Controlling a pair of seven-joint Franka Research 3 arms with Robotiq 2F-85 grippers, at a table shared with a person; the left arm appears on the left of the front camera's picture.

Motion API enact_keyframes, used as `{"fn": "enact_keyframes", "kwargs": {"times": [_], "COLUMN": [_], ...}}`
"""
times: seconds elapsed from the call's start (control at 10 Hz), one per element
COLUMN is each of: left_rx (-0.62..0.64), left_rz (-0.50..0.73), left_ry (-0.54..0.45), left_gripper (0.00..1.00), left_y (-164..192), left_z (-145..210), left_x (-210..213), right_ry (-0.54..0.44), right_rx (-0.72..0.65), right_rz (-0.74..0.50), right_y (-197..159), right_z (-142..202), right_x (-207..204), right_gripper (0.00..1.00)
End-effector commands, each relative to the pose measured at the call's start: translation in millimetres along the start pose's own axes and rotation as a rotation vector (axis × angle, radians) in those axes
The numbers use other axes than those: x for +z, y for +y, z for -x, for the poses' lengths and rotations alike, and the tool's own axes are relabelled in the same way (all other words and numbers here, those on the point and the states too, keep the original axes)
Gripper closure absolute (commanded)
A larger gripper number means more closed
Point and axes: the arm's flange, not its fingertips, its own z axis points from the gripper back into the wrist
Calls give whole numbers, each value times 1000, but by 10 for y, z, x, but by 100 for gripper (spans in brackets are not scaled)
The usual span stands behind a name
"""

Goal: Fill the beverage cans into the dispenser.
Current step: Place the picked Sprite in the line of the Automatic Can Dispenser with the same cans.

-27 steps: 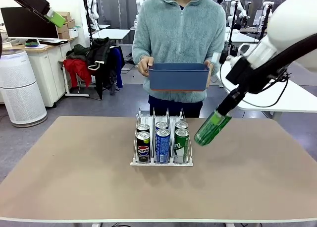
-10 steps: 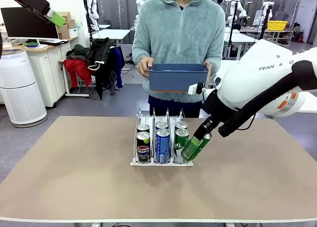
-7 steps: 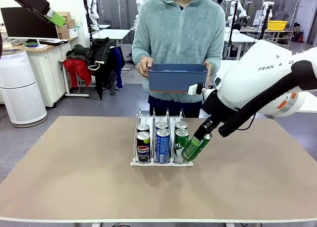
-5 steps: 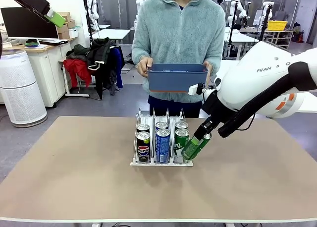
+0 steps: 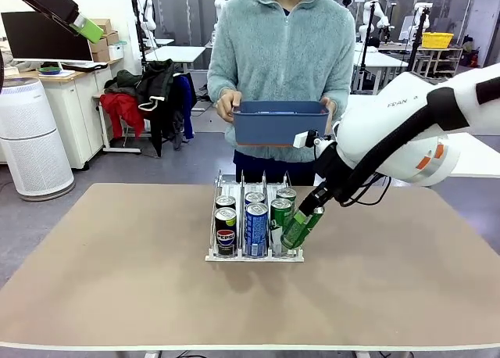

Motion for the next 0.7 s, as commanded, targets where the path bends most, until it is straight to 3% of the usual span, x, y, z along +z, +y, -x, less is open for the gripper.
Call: {"fn": "enact_keyframes", "kwargs": {"times": [0.0,0.6], "left_rx": [12,12], "left_rz": [6,6], "left_ry": [-1,-1], "left_gripper": [0,0], "left_y": [-4,-4], "left_z": [10,10], "left_x": [-4,-4], "right_ry": [-108,-77], "right_rx": [23,90], "right_rz": [-4,34], "right_y": [-108,-242], "right_z": [-235,-344], "right_x": [-101,-348], "right_gripper": [42,42]}}
